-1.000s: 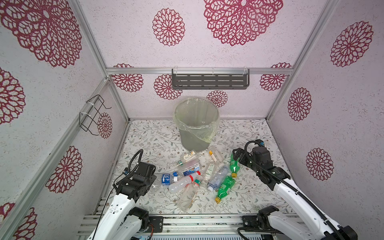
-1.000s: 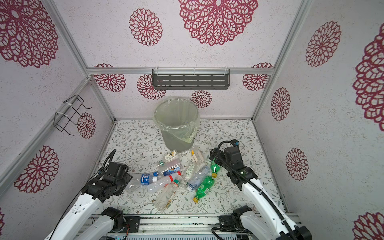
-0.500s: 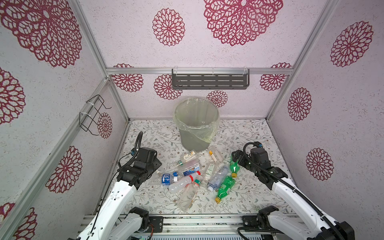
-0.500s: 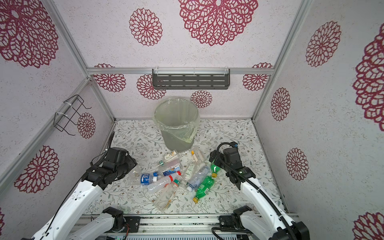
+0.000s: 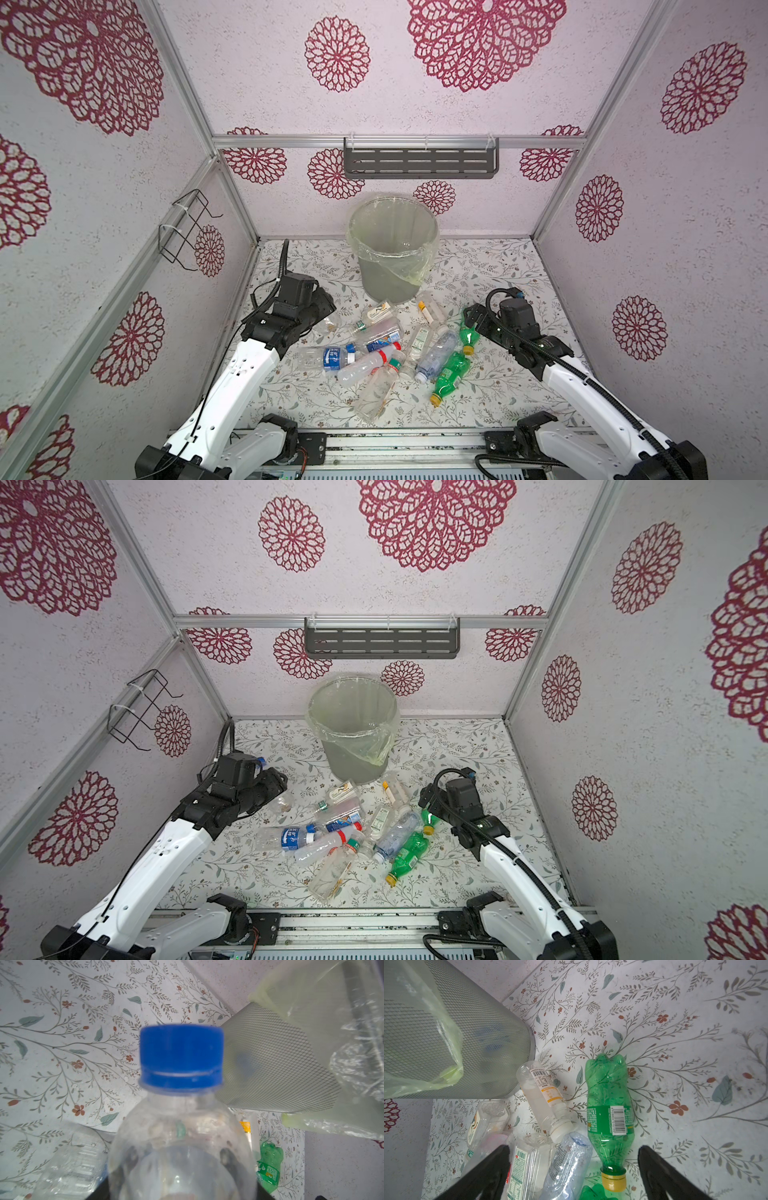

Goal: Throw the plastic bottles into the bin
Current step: 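Carry the blue-capped bottle with the left gripper up over the bin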

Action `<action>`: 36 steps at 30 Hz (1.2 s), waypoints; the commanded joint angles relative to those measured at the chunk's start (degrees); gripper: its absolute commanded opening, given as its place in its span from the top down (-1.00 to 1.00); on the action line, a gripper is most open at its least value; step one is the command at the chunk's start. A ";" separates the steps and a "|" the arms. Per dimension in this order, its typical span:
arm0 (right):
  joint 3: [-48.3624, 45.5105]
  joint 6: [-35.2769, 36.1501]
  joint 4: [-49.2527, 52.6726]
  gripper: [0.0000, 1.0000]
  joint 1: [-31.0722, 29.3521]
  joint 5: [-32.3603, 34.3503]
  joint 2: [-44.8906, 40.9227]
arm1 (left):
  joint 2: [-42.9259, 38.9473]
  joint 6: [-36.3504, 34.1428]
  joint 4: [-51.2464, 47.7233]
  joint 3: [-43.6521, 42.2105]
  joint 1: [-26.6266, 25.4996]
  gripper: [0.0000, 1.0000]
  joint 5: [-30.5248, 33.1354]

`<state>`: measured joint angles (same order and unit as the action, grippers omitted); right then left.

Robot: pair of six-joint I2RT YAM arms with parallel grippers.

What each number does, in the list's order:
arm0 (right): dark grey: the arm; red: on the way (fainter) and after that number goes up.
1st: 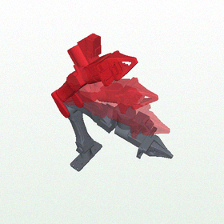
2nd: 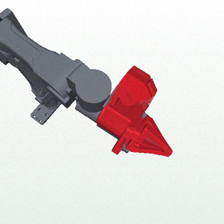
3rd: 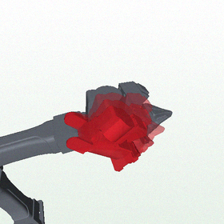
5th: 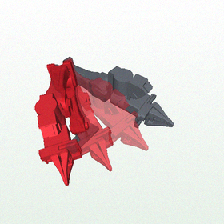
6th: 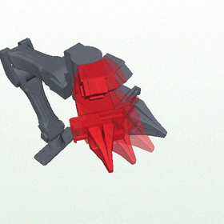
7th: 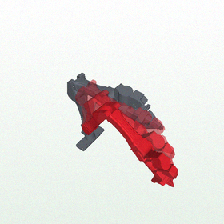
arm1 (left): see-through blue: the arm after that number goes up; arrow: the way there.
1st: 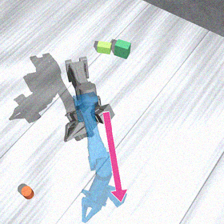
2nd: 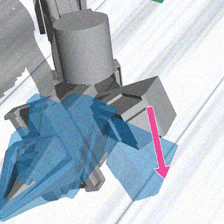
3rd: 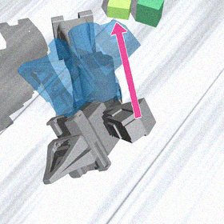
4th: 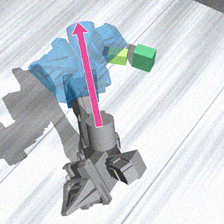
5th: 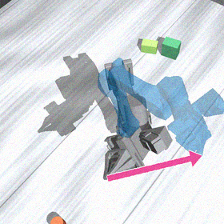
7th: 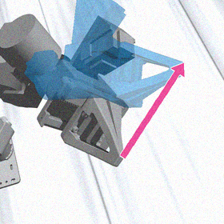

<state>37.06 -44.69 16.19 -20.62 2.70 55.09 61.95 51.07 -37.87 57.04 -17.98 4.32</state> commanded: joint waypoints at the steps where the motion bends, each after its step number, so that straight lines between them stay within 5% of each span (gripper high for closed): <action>1: -0.13 -0.49 0.07 -0.98 0.32 -0.39 0.34 | 0.74 -4.13 7.10 1.41 -0.35 -0.32 -4.14; 13: 0.09 -1.02 -0.73 -0.98 0.34 -1.11 2.79 | 3.21 -7.63 16.78 4.25 0.05 -0.28 -10.69; 27: 0.55 -0.87 -0.65 -0.98 0.32 -1.39 4.39 | -2.86 -3.73 23.76 -4.77 0.69 -0.23 -14.66; 36: -2.87 -2.18 -0.85 -0.98 0.46 -1.13 1.58 | 5.24 -3.45 19.86 12.13 0.23 -0.24 -17.05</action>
<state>34.09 -45.39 15.33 -20.51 1.23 58.39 63.96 48.07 -19.20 62.72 -17.47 -10.79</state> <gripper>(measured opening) 0.989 0.619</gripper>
